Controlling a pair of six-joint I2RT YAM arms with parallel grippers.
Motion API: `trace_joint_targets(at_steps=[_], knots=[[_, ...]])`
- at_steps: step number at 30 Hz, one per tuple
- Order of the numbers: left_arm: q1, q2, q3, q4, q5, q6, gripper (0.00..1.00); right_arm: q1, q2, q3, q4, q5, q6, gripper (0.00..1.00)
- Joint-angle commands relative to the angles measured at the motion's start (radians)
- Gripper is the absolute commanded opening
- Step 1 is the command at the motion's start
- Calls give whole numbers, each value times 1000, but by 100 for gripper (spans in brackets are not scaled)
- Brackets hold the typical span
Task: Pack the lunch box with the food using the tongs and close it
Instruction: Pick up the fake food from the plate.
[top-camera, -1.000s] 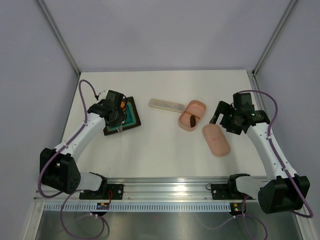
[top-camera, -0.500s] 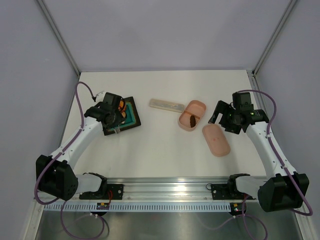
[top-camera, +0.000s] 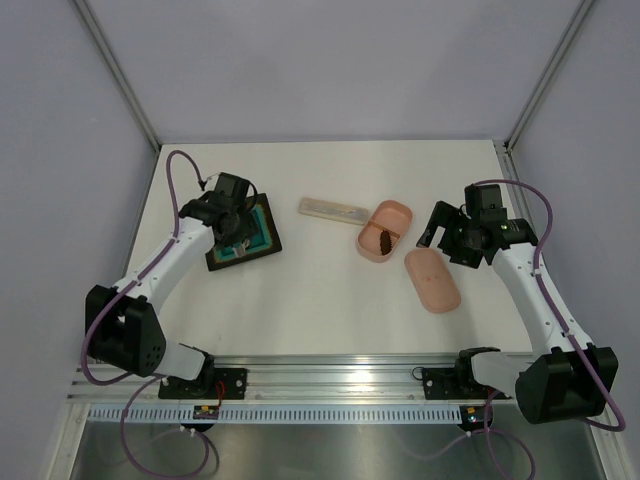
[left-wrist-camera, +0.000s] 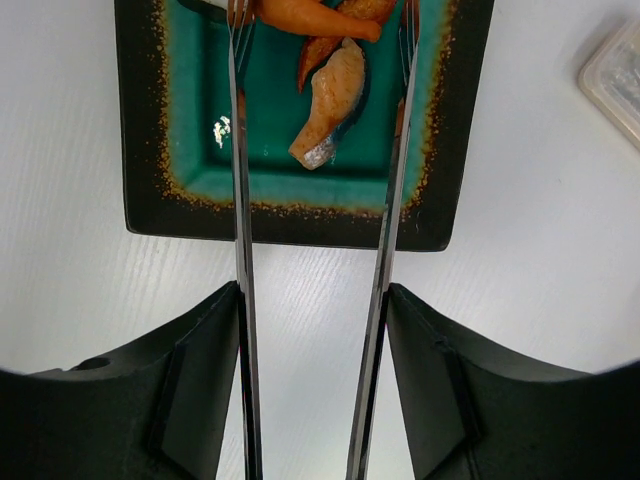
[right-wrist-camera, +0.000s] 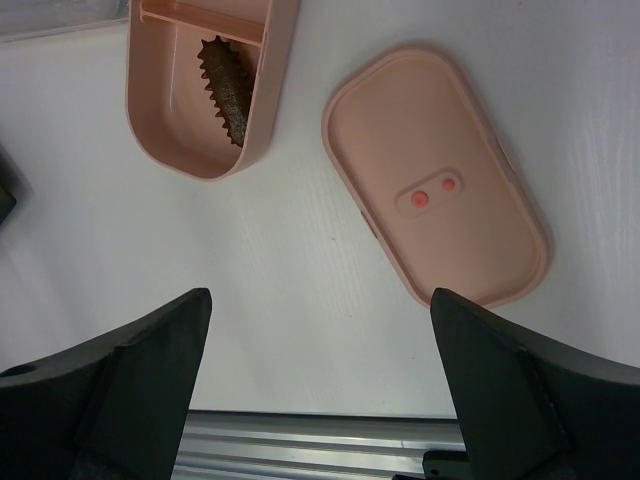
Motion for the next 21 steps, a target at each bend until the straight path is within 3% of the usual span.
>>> trace_joint_targets(at_steps=[1,17,21], knots=[[5,19,54,28,11,45,63,-5,1,2,16,-17,-18,99],[3,90,57,36,53,80,63,-5,0,-10,23,-14,-19,100],[5,73,51,25,56,76,57,-5,1,-9,26,-14,-21,99]])
